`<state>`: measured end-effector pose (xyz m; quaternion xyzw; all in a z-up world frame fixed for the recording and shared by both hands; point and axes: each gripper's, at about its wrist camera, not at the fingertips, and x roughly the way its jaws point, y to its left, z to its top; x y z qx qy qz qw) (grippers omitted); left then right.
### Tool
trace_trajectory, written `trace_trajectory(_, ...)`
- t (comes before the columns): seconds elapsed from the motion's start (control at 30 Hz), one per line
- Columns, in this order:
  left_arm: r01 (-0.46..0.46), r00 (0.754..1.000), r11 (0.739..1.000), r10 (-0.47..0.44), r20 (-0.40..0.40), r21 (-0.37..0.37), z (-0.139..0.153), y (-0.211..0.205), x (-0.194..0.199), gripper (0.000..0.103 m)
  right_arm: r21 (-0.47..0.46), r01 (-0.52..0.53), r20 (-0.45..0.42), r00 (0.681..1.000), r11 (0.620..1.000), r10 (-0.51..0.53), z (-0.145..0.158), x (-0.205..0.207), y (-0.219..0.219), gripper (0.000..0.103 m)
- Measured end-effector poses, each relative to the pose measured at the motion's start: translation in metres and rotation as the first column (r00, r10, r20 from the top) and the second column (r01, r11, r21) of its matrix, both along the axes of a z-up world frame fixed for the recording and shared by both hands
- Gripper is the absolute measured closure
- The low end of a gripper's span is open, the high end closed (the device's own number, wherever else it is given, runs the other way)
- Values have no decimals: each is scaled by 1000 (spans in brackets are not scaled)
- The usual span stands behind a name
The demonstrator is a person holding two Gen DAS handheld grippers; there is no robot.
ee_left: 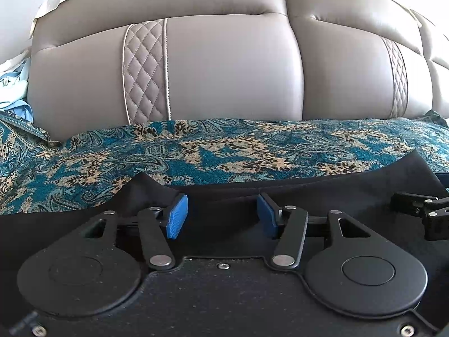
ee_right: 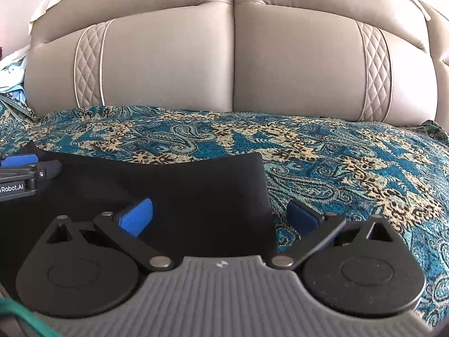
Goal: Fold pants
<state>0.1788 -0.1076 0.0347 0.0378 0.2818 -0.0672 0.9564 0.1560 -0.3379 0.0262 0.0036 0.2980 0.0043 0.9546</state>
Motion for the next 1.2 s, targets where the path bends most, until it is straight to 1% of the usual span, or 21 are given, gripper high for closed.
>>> trace_trajectory(0.33,1,1000,1000,-1,6,4,0,0,-1,49,-6,11,4,1000,1000,-11,0,-6,1,0)
trace_trajectory(0.47,1,1000,1000,-1,9,2,-1,-1,-1,49,-37,58,3,998,998,-58,3,-19,-1,0)
trace_trajectory(0.57,0,1000,1000,0,11,7,-1,-1,-1,48,-31,99,-23,995,995,-100,7,-32,-8,0)
trace_trajectory(0.63,0,1000,1000,0,13,8,-1,-1,-1,48,-24,128,-22,991,991,-128,6,-45,-14,0)
trace_trajectory(0.77,1,1000,1000,-1,13,5,-1,-1,-1,48,-20,170,36,985,985,-169,-4,-78,-21,0)
trace_trajectory(0.87,1,1000,1000,-1,13,5,-1,-1,-1,48,-95,213,101,974,973,-203,-8,-96,-18,0)
trace_trajectory(0.93,1,1000,1000,-1,14,5,-1,-1,-1,48,-176,275,142,957,945,-252,-8,-104,-12,0)
trace_trajectory(0.97,1,1000,1000,-1,14,5,-1,-1,-1,48,-217,314,172,944,924,-280,-7,-107,-7,0)
trace_trajectory(1.0,1,1000,1000,-1,14,4,-1,-1,-1,48,-239,342,209,932,909,-296,-5,-111,-1,0)
trace_trajectory(1.03,1,1000,1000,-1,14,4,-1,-1,-2,48,-238,348,251,924,907,-289,-2,-116,4,0)
trace_trajectory(1.07,1,1000,1000,-1,13,2,-1,-1,-1,48,-215,323,274,926,922,-261,1,-121,8,0)
trace_trajectory(1.1,2,1000,1000,-2,12,0,-1,-1,-1,48,-174,278,285,933,945,-222,5,-125,11,0)
trace_trajectory(1.17,5,1000,1000,-5,9,-12,0,1,-1,47,-100,192,284,946,976,-157,11,-128,20,0)
trace_trajectory(1.2,6,1000,1000,-6,8,-22,0,2,-1,47,-78,164,274,952,983,-136,12,-127,27,0)
